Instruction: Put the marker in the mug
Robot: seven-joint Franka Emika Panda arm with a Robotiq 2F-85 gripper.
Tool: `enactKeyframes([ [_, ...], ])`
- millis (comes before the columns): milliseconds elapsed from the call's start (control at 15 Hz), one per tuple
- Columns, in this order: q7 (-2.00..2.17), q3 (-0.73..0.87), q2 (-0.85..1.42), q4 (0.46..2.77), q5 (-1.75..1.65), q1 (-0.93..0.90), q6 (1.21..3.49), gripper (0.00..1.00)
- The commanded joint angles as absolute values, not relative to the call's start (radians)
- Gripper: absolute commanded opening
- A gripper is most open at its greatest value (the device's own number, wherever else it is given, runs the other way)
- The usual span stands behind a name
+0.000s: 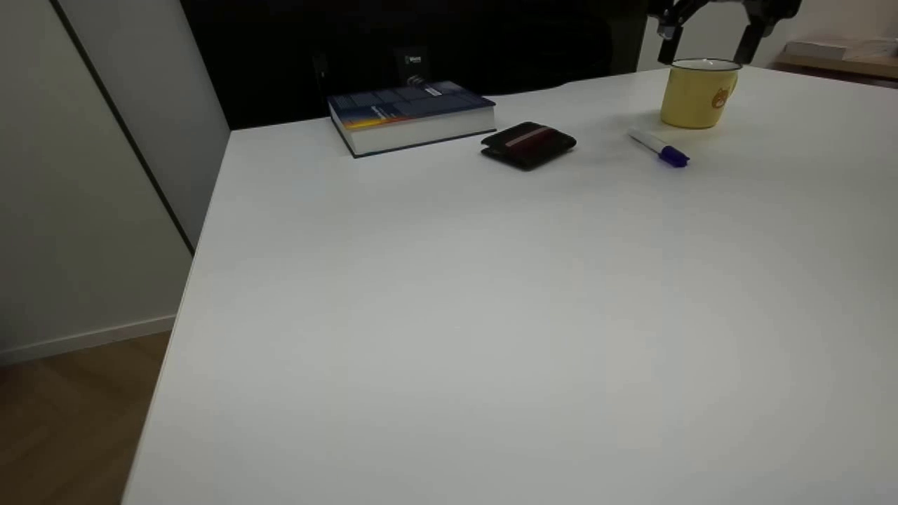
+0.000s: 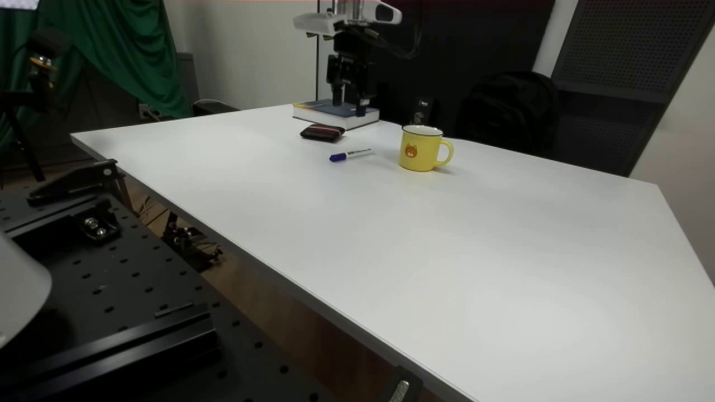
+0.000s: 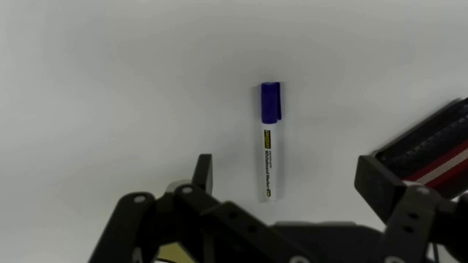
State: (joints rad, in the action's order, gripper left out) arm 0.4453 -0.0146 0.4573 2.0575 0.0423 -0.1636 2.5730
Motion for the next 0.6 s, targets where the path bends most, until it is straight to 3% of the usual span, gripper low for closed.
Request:
enactKeyframes([
  [0, 0.462, 0.008, 0.542, 2.014, 0.047, -0.175, 2.579, 1.0],
  [533, 0.464, 0.012, 0.493, 2.055, 0.048, -0.18, 2.557, 1.0],
])
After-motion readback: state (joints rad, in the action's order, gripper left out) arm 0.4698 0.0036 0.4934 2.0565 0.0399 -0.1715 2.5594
